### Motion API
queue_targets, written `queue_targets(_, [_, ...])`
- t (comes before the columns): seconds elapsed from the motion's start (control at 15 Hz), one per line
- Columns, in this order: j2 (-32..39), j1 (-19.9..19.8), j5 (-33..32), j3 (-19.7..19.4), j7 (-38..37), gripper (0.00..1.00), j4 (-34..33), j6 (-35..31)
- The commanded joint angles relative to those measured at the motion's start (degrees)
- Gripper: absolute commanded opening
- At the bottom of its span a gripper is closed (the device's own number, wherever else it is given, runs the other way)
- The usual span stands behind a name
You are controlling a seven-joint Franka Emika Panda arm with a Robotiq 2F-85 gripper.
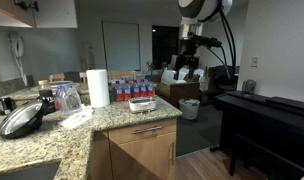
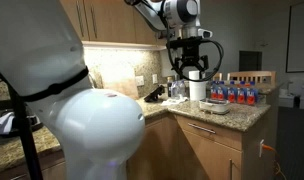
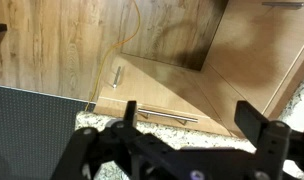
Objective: Open the drawer
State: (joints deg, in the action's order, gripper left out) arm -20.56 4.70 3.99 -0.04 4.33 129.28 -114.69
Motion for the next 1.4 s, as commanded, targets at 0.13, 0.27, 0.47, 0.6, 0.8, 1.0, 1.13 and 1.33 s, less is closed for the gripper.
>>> queue_targets(0.13, [0.03, -0.55, 0.19, 0.50, 0.13, 1.00, -0.15, 0.19])
queue_targets(0.27, [0.03, -0.55, 0.19, 0.50, 0.13, 1.00, -0.15, 0.19])
queue_targets(0.47, [0.03, -0.55, 0.19, 0.50, 0.13, 1.00, -0.15, 0.19])
queue_targets(0.6, [0.03, -0.55, 0.19, 0.50, 0.13, 1.00, -0.15, 0.19])
queue_targets(0.8, [0.68, -0.58, -0.05, 0.59, -0.01, 1.00, -1.05, 0.46])
queue_targets(1.0, [2.80, -0.64, -1.40, 0.44, 1.87, 1.00, -4.09, 2.17])
queue_targets(1.13, [5.83, -0.82, -2.52, -0.39, 4.77, 1.00, -7.46, 4.02])
queue_targets(1.33, [9.81, -1.27, -2.96, -1.70, 10.10, 1.00, -12.10, 8.01])
